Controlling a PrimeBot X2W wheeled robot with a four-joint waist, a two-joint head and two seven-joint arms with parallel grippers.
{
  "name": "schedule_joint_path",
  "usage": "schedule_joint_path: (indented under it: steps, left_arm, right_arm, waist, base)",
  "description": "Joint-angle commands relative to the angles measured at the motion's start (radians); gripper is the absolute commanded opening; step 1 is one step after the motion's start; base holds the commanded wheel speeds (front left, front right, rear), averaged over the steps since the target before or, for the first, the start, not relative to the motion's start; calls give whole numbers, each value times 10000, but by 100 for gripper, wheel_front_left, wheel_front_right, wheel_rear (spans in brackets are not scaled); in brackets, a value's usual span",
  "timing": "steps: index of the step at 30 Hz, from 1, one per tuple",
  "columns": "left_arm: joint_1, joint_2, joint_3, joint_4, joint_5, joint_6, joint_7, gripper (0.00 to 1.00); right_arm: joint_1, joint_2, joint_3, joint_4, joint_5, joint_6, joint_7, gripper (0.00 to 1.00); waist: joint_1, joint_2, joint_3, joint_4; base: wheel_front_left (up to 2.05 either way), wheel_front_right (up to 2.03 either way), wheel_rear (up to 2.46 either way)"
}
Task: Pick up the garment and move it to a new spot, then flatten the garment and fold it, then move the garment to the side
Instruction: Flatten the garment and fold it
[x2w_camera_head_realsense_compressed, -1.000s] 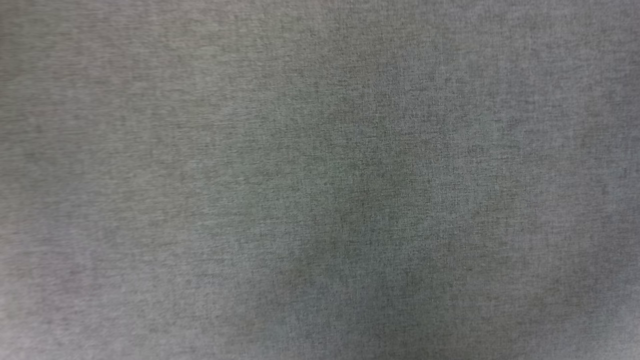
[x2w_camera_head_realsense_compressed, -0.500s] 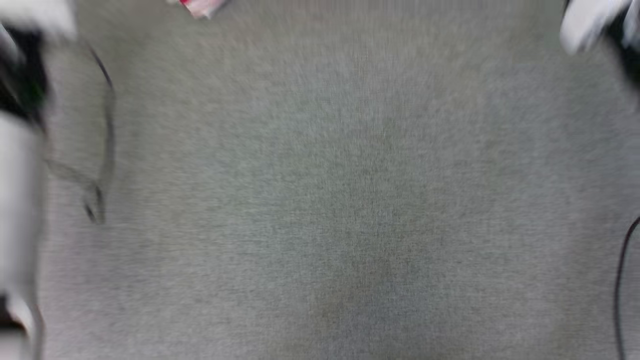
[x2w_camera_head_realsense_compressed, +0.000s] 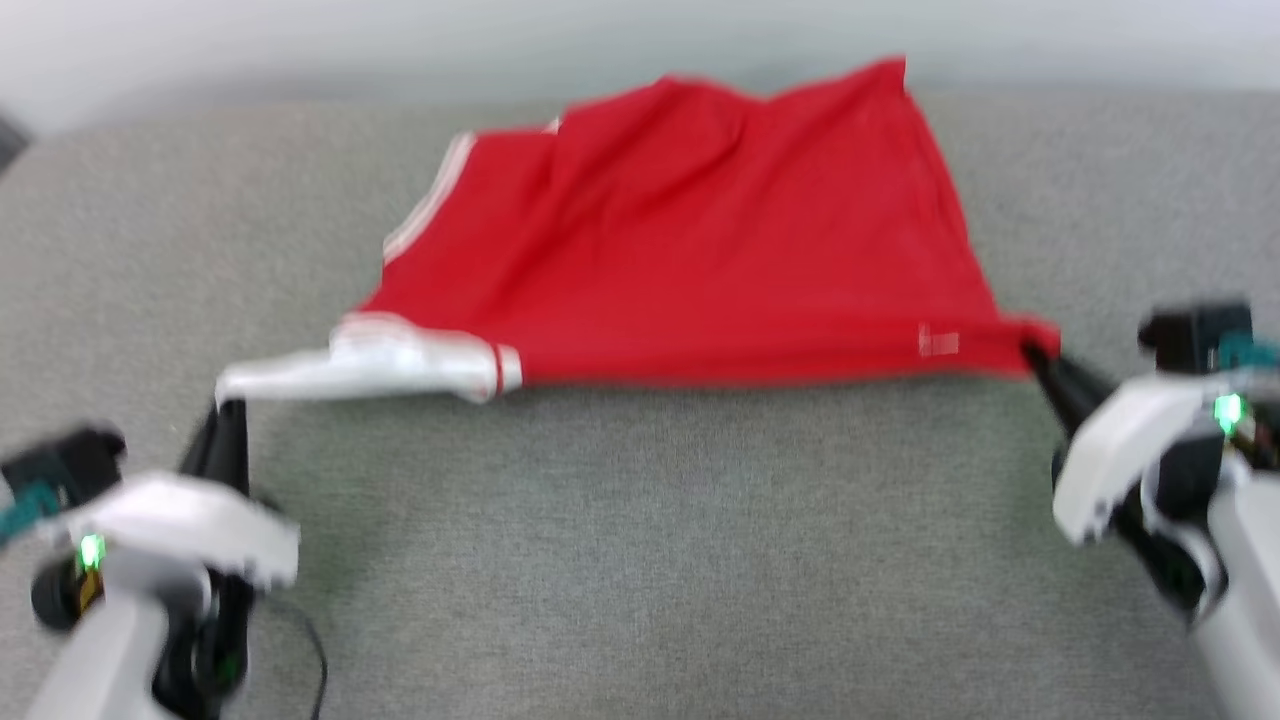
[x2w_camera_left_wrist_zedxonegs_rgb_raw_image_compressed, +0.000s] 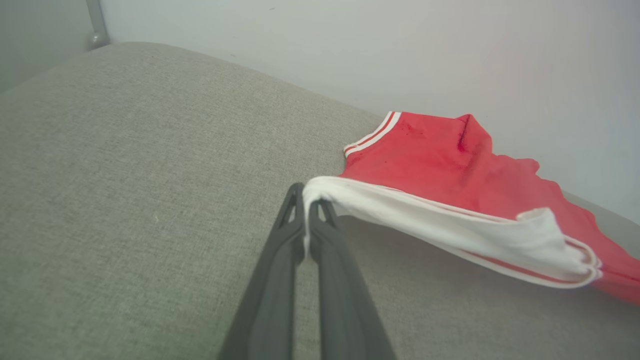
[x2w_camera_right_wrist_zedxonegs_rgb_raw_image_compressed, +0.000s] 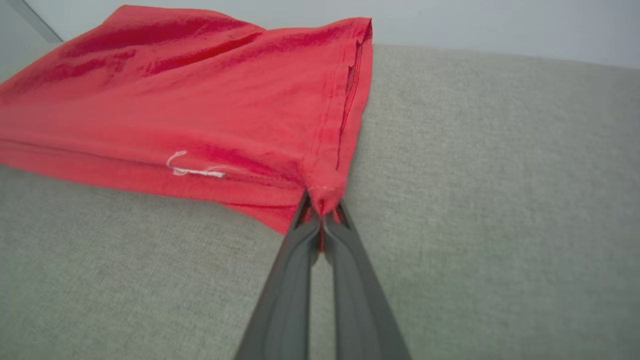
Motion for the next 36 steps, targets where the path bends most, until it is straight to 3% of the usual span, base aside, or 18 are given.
schedule_joint_path:
  steps: [1, 12, 21, 29, 36]
  left_arm:
    - [588, 182, 111, -263, -58, 247, 75, 0]
    - [5025, 572, 493, -3346, -651, 1999, 983, 0]
    - [6626, 1118, 777, -5471, -710, 3037, 1649, 0]
    - [4539, 1156, 73, -5406, -401, 2640, 2227, 0]
    - [2312, 769, -767, -3741, -265, 1829, 2729, 0]
  right_arm:
    - [609, -33, -278, -194, -36, -25, 155, 0]
    - [5395, 1044, -2658, -3825, -722, -26, 2299, 0]
    - [7639, 2214, -4072, -6603, -1357, -25, 4124, 0]
    - [6084, 2202, -3679, -6357, -1669, -22, 4706, 0]
    - [4079, 1902, -2935, -4876, -1698, -20, 4702, 0]
  waist:
    - [3, 0, -631, 40]
    - [3, 0, -1814, -102]
    - [3, 0, -2103, -86]
    - [3, 0, -1385, -115]
    - [3, 0, -510, -176]
  base:
    - [0, 0, 0]
    - [0, 0, 0]
    - [0, 0, 0]
    - [0, 0, 0]
    - [0, 0, 0]
